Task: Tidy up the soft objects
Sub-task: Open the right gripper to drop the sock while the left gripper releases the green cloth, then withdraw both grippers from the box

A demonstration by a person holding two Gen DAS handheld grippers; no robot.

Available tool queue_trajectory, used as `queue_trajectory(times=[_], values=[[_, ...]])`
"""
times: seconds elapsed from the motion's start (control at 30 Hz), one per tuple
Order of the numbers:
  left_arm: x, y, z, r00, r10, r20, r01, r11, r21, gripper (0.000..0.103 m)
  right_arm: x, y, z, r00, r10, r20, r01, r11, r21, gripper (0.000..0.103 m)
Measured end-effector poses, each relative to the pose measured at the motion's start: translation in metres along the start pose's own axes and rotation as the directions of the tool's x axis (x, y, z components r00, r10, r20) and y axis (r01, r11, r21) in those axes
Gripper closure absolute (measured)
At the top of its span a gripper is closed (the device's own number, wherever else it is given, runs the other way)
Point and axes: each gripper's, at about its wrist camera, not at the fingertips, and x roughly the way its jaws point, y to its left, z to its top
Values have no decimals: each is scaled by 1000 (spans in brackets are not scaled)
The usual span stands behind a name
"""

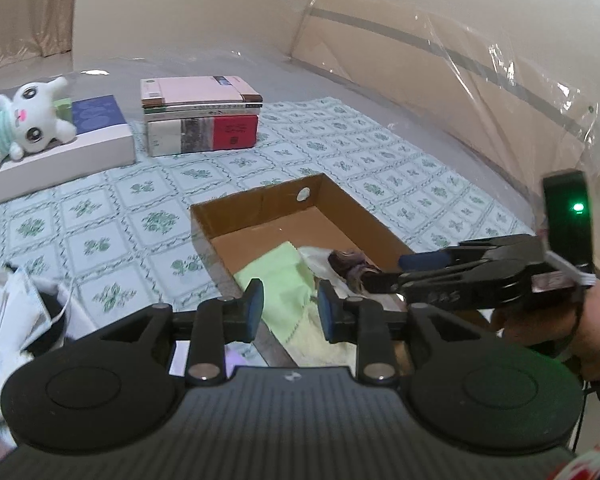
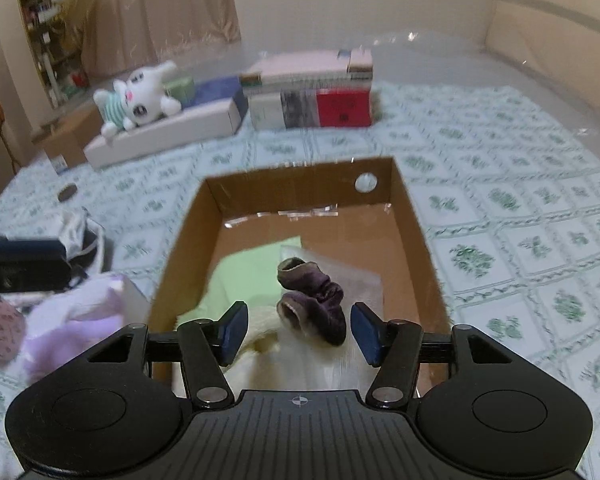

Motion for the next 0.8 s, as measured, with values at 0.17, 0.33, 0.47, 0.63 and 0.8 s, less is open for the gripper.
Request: queue_trajectory(times=[0.17,0.33,0.47,0.63,0.8], values=[[-41,-6,-24,999,27,35,-26,999,-39,72,-54,22,-19,997,9,83,-15,998,63,43],[-80,-10,-53,997,58,51,-54,996,-76,67,-94,52,-49,992,30,121,-48,987,153,39],[-114,-10,-79,992,107,67,-101,992,-76,57,-119,82,-73,989,21,147,-44,987,157,37],[-152,1,-109,983,168,77,-159,981,-111,43,-136,110,-96,987,19,158,-44,986,158,35],[-182,14,-130,968,237,86,-225,966,-131,25,-145,136,-107,988,35,149,-53,991,123,34]])
